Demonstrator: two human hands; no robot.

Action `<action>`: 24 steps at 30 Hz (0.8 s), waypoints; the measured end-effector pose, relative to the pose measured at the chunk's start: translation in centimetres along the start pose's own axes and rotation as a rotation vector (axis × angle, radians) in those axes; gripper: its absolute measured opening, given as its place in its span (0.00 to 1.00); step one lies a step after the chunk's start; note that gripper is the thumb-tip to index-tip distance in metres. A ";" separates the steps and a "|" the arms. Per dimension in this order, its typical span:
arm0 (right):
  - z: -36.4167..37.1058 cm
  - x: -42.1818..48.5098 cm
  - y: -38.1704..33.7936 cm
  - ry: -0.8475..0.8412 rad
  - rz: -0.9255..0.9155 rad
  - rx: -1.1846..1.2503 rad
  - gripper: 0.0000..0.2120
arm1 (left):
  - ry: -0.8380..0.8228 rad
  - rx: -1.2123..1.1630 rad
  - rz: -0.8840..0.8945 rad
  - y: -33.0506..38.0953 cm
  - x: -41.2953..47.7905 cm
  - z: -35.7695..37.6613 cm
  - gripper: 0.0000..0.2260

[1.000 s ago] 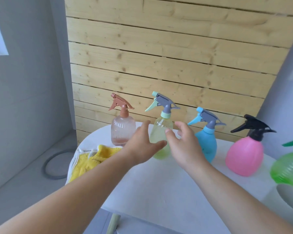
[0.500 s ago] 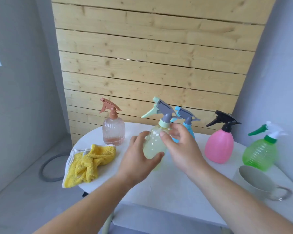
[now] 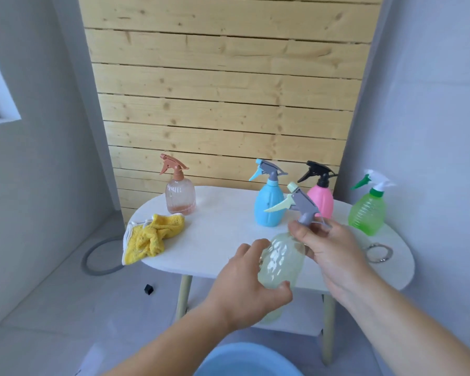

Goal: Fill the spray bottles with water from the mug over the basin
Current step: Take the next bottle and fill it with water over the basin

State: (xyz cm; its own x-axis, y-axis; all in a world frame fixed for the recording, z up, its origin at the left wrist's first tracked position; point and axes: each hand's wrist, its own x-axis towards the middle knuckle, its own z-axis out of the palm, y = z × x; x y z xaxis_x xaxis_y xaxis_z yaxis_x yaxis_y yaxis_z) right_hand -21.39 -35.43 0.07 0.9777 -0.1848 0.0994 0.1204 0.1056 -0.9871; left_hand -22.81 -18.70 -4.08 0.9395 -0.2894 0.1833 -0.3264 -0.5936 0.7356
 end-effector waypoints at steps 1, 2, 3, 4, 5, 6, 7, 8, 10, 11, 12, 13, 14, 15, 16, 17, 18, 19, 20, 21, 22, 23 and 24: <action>-0.4 -0.5 0.2 0.005 0.030 0.005 0.04 | -0.044 -0.044 -0.019 0.2 -0.4 0.0 0.27; -0.8 -0.9 0.5 0.000 0.059 0.012 0.04 | -0.105 -0.141 -0.049 0.3 -0.9 0.0 0.24; -1.0 -1.3 0.6 -0.009 0.096 0.040 0.05 | -0.171 -0.258 -0.085 0.3 -1.2 0.0 0.21; -1.3 -1.7 0.8 -0.031 0.130 0.082 0.04 | -0.237 -0.364 -0.120 0.4 -1.6 0.1 0.19; -1.5 -2.2 0.8 -0.063 0.168 0.122 0.03 | -0.283 -0.433 -0.149 0.3 -2.0 0.2 0.19; -1.8 -2.3 1.1 -0.095 0.191 0.151 0.02 | -0.300 -0.445 -0.171 0.0 -2.3 0.3 0.19; -2.0 -2.6 1.2 -0.115 0.205 0.180 0.03 | -0.302 -0.446 -0.184 -0.1 -2.6 0.4 0.21; -2.2 -2.6 1.5 -0.124 0.200 0.188 0.03 | -0.291 -0.442 -0.187 -0.2 -2.8 0.5 0.22; -2.5 -2.8 1.8 -0.109 0.176 0.158 0.05 | -0.274 -0.434 -0.188 -0.1 -3.2 0.6 0.21; -2.5 -2.9 1.8 -0.112 0.164 0.128 0.05 | -0.270 -0.422 -0.184 -0.1 -3.4 0.5 0.20; -2.7 -2.8 1.8 -0.137 0.157 0.107 0.06 | -0.267 -0.406 -0.177 0.0 -3.5 0.5 0.19; -2.8 -2.8 1.7 -0.176 0.163 0.112 0.07 | -0.266 -0.393 -0.177 0.0 -3.5 0.5 0.19; -3.0 -2.6 1.7 -0.213 0.173 0.129 0.10 | -0.265 -0.387 -0.182 -0.1 -3.6 0.5 0.18; -3.0 -2.6 1.6 -0.238 0.192 0.145 0.12 | -0.261 -0.380 -0.188 -0.1 -3.6 0.6 0.18; -3.1 -2.4 1.7 -0.244 0.202 0.139 0.12 | -0.258 -0.371 -0.189 0.0 -3.6 0.6 0.18; -2.9 -2.4 1.8 -0.232 0.200 0.111 0.10 | -0.261 -0.363 -0.188 0.0 -3.6 0.7 0.19; -2.7 -2.3 2.1 -0.198 0.178 0.055 0.10 | -0.269 -0.361 -0.183 0.0 -3.7 0.8 0.20; -2.4 -2.3 2.3 -0.155 0.149 0.000 0.09 | -0.281 -0.361 -0.178 0.0 -3.7 0.9 0.20; -2.4 -2.2 2.6 -0.130 0.126 -0.036 0.06 | -0.292 -0.359 -0.177 -0.1 -3.6 0.9 0.20; -2.2 -2.1 2.5 -0.128 0.132 -0.048 0.03 | -0.301 -0.347 -0.180 -0.2 -3.6 0.9 0.20; -2.4 -1.9 2.7 -0.157 0.146 -0.035 0.06 | -0.311 -0.332 -0.183 -0.3 -3.5 0.8 0.19; -2.6 -1.8 2.7 -0.192 0.173 -0.020 0.09 | -0.324 -0.323 -0.189 -0.5 -3.5 0.6 0.19; -2.9 -1.6 2.7 -0.220 0.185 -0.011 0.09 | -0.341 -0.327 -0.197 -0.6 -3.4 0.4 0.20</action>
State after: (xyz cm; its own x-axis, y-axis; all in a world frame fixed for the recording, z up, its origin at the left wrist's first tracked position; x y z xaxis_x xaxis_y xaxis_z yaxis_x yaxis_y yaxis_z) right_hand -23.14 -37.69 -3.17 0.9968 0.0535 -0.0591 -0.0645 0.1071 -0.9922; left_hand -25.89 -17.64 -5.40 0.8747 -0.4567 -0.1621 -0.0462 -0.4116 0.9102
